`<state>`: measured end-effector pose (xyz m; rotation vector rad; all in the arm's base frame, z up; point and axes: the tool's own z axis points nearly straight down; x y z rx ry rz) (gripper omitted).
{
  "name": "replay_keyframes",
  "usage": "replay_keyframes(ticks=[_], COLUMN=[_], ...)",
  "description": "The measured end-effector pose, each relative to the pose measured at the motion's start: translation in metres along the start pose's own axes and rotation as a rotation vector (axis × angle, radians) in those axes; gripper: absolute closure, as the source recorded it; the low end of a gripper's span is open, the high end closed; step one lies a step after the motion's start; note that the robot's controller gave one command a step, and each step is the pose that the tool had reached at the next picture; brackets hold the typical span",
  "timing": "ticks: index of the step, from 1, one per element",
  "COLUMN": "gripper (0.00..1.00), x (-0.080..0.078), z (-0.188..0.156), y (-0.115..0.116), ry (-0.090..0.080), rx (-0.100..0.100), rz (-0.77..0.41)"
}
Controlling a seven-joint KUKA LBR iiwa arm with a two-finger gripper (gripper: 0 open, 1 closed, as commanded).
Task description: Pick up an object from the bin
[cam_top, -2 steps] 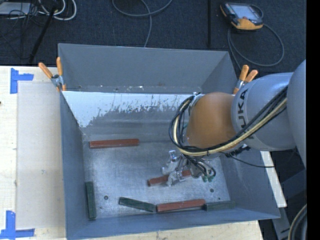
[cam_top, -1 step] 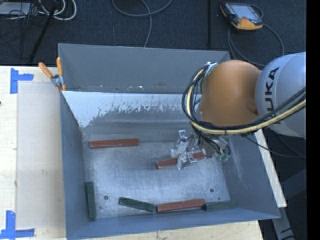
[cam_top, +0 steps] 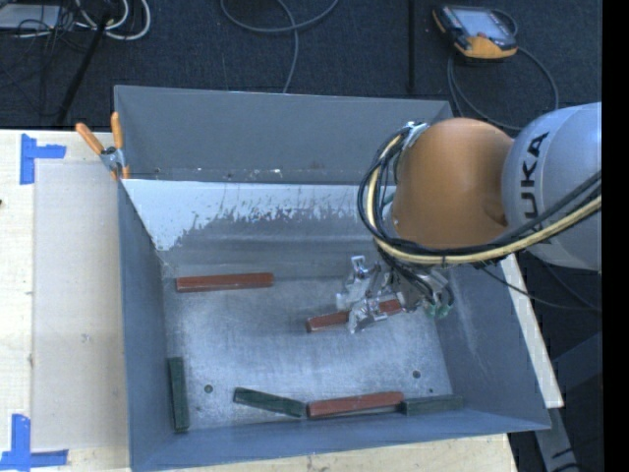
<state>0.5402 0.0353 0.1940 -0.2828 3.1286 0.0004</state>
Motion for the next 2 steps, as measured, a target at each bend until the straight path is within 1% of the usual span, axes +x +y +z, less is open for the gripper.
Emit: replay_keyframes(ticks=[1, 2], gripper=[1.00, 1.00], x=[0.0052, 0.0059], z=[-0.0192, -0.0261], y=[-0.0009, -0.0013], ry=[0.001, 0.003], rx=[0.000, 0.000], rz=[-0.012, -0.017])
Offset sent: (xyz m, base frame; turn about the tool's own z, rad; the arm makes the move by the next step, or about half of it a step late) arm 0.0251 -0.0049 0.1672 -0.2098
